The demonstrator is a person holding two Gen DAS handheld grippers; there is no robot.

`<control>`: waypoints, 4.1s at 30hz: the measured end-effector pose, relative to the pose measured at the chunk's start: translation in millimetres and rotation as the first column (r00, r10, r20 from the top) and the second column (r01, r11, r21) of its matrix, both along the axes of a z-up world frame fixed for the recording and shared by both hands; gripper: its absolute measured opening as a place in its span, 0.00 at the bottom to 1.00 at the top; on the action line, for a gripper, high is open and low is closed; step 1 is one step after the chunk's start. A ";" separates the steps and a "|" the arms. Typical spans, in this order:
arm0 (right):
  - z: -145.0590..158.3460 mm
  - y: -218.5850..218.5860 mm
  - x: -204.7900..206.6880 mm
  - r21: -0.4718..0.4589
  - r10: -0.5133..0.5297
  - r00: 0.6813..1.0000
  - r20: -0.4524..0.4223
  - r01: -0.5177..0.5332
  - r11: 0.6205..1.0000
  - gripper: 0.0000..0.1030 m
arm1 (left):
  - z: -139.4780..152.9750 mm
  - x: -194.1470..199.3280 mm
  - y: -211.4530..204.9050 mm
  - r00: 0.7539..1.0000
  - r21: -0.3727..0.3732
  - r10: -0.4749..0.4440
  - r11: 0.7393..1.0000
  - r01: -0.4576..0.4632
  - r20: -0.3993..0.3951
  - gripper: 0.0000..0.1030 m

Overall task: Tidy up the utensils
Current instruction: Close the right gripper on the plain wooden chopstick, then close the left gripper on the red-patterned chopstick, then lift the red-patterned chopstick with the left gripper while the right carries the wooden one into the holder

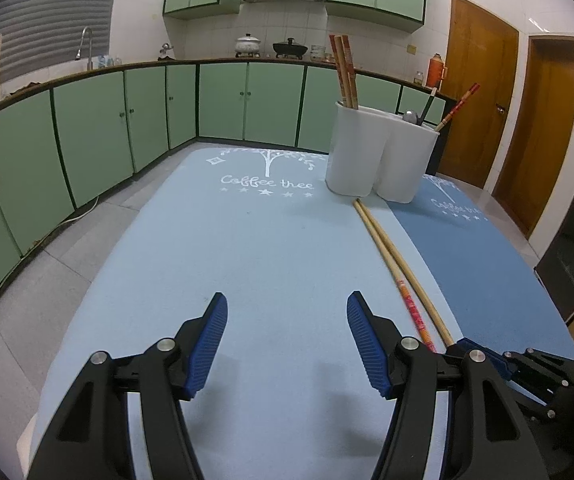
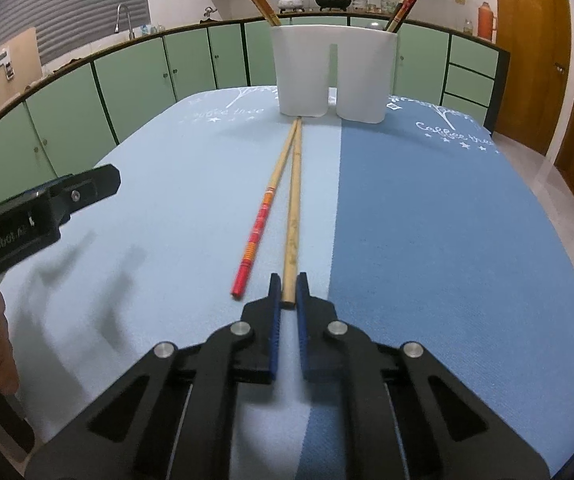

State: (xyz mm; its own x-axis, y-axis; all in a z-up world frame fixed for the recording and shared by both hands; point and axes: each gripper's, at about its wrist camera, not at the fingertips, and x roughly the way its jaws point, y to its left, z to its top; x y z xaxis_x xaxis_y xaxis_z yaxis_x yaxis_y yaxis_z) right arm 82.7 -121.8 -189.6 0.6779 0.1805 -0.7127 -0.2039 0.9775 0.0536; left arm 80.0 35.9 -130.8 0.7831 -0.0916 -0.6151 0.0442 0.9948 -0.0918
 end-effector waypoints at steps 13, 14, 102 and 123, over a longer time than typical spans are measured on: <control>5.5 -47.7 -0.9 0.082 -0.129 0.992 -0.011 0.129 0.988 0.06 | -5.7 -4.5 -33.8 0.998 -0.002 -0.060 0.998 0.060 -0.028 0.59; 6.3 -54.1 -0.6 0.087 -0.143 0.990 -0.009 0.143 0.986 0.06 | -6.5 -4.8 -37.7 0.997 -0.005 -0.065 0.998 0.065 -0.032 0.59; 101.7 -76.9 -15.3 0.037 -0.063 0.980 0.188 0.057 0.998 0.06 | 46.5 3.6 -56.5 0.997 -0.012 -0.063 0.998 0.063 -0.035 0.05; 150.6 -81.4 2.3 0.086 -0.052 0.959 0.278 0.029 0.996 0.06 | 108.4 8.7 -50.7 0.992 -0.011 -0.085 0.996 0.087 0.089 0.05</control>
State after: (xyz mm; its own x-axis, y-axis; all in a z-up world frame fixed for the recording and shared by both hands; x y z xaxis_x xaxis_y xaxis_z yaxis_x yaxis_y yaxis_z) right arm 85.1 -203.1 -39.0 0.8562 0.1972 -0.4776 -0.1821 0.9802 0.0784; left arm 88.7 -14.8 -22.5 0.8231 -0.1696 -0.5419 0.1381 0.9855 -0.0988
